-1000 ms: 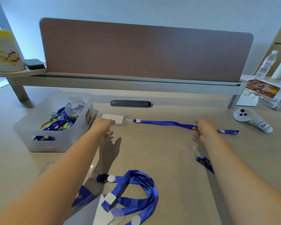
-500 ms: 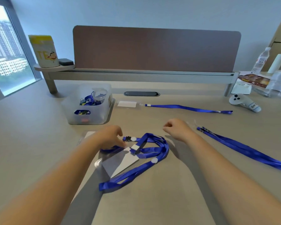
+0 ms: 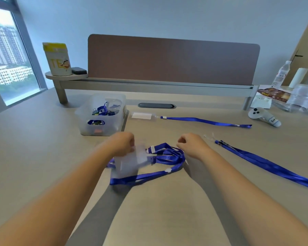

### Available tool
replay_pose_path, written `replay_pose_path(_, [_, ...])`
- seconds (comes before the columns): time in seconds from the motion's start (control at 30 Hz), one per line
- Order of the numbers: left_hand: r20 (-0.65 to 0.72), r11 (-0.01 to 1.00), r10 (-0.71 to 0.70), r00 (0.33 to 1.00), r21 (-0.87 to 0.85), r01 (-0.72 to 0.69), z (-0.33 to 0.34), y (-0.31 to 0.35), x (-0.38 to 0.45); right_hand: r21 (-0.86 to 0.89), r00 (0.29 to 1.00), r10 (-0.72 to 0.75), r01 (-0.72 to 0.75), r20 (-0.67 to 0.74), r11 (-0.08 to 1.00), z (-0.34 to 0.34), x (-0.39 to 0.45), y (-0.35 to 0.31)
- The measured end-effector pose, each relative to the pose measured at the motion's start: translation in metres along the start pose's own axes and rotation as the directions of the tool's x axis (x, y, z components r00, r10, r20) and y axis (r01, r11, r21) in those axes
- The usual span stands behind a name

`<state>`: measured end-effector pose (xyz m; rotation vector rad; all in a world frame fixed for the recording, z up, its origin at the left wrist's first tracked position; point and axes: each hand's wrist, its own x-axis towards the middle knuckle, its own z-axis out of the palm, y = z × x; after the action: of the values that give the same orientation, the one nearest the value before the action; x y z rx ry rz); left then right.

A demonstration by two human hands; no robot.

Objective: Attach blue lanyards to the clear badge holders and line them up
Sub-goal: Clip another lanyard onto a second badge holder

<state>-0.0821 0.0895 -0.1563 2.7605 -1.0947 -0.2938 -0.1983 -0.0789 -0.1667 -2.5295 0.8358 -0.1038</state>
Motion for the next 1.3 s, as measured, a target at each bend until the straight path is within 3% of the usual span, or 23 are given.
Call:
replay_pose_path(0.1, [-0.168, 0.989, 0.055, 0.984, 0.146, -0.030, -0.025, 0.008, -0.004, 0.028, 0.998, -0.054, 0.055, -0.037, 0.998, -0.002, 0.000, -0.010])
replay_pose_path(0.2, [-0.351, 0.930, 0.129, 0.927, 0.368, 0.010, -0.045, 0.016, -0.007, 0.134, 0.988, -0.127, 0.138, -0.086, 0.981, -0.004, 0.000, -0.023])
replay_pose_path(0.33, [-0.459, 0.887, 0.242, 0.855, 0.463, -0.003, -0.062, 0.024, -0.008, 0.312, 0.963, -0.242, 0.268, -0.120, 0.911, -0.007, -0.006, -0.038])
replay_pose_path(0.43, [-0.481, 0.909, 0.256, 0.838, 0.415, -0.040, -0.068, 0.026, -0.008, 0.389, 0.958, -0.268, 0.288, -0.105, 0.875, -0.006, -0.009, -0.045])
replay_pose_path(0.53, [-0.466, 0.930, 0.246, 0.850, 0.360, -0.072, -0.070, 0.024, -0.008, 0.409, 0.950, -0.241, 0.305, -0.201, 0.860, -0.006, -0.008, -0.047])
replay_pose_path(0.67, [-0.414, 0.963, 0.153, 0.897, 0.267, -0.041, -0.065, 0.015, -0.005, 0.440, 0.941, -0.247, 0.327, -0.230, 0.836, -0.010, -0.008, -0.046])
replay_pose_path(0.83, [-0.292, 0.988, -0.023, 0.956, -0.155, -0.024, -0.043, 0.005, 0.007, 0.500, 0.962, -0.249, 0.273, -0.115, 0.822, -0.014, -0.011, -0.050])
replay_pose_path(0.97, [-0.448, 0.949, -0.021, 0.894, -0.291, -0.123, -0.024, 0.013, 0.008, 0.580, 0.977, -0.204, 0.200, -0.060, 0.790, -0.018, -0.010, -0.051])
replay_pose_path(1.1, [-0.531, 0.910, 0.141, 0.836, -0.264, -0.321, -0.018, 0.030, 0.000, 0.661, 0.981, -0.189, 0.172, -0.046, 0.730, -0.019, -0.009, -0.053])
replay_pose_path(1.3, [-0.572, 0.926, 0.255, 0.780, -0.087, -0.367, -0.018, 0.036, 0.000, 0.711, 0.984, -0.174, 0.153, -0.043, 0.687, -0.020, -0.007, -0.054])
